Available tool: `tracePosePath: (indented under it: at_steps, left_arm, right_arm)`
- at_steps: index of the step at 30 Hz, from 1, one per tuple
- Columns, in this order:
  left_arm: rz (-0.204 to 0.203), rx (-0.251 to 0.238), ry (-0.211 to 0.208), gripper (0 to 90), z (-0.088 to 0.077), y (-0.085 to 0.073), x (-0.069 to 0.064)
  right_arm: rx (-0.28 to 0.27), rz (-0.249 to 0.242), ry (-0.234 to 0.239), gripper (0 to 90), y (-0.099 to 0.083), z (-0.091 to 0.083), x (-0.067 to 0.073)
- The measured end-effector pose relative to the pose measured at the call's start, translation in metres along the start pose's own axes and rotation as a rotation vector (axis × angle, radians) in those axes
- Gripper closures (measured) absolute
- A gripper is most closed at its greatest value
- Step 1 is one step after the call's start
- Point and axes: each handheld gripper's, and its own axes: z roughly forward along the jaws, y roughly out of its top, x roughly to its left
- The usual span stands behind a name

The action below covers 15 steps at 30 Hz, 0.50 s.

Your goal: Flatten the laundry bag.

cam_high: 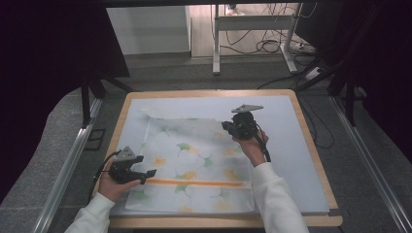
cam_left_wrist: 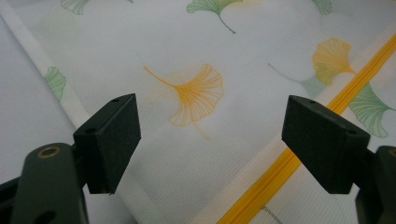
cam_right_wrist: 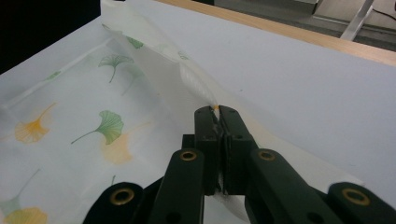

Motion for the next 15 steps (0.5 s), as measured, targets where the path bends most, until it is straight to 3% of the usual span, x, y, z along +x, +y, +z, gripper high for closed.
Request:
tracePosePath:
  at_steps: [8, 15]
  left_arm:
    - [0.000, 0.002, 0.000, 19.3, 0.001, 0.000, 0.000]
    - [0.000, 0.001, -0.001, 19.3, 0.001, 0.000, 0.000]
  right_arm:
    - [0.009, 0.014, -0.029, 86.2, 0.007, 0.006, -0.010]
    - [0.019, 0.059, -0.070, 86.2, 0.009, 0.015, -0.028]
